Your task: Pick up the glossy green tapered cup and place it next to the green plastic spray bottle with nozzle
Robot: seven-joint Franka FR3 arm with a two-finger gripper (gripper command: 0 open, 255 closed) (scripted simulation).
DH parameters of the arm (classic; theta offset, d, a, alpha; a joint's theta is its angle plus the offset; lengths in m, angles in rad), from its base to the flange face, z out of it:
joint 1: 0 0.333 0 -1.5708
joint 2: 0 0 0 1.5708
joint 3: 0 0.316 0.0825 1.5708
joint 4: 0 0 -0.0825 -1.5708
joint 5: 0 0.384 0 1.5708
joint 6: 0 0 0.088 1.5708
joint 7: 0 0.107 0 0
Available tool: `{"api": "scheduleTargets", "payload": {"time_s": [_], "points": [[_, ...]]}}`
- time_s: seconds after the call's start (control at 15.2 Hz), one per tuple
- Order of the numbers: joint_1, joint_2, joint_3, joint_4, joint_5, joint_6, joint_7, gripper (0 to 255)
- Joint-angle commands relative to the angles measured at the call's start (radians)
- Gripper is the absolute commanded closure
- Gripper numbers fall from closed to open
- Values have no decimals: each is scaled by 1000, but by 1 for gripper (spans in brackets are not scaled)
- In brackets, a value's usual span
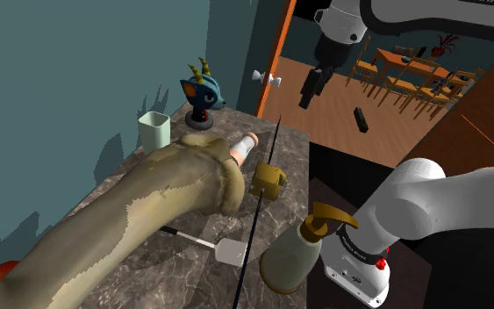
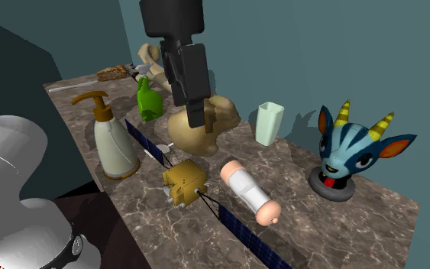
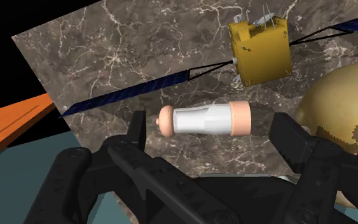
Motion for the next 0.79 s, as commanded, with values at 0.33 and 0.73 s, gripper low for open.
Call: {"api": "scheduleTargets", "payload": {"time_s": [0.33,0.73], "points": [[14,143,66,23,52,124,102,0],[22,339,142,96,87,258,218,0]]}}
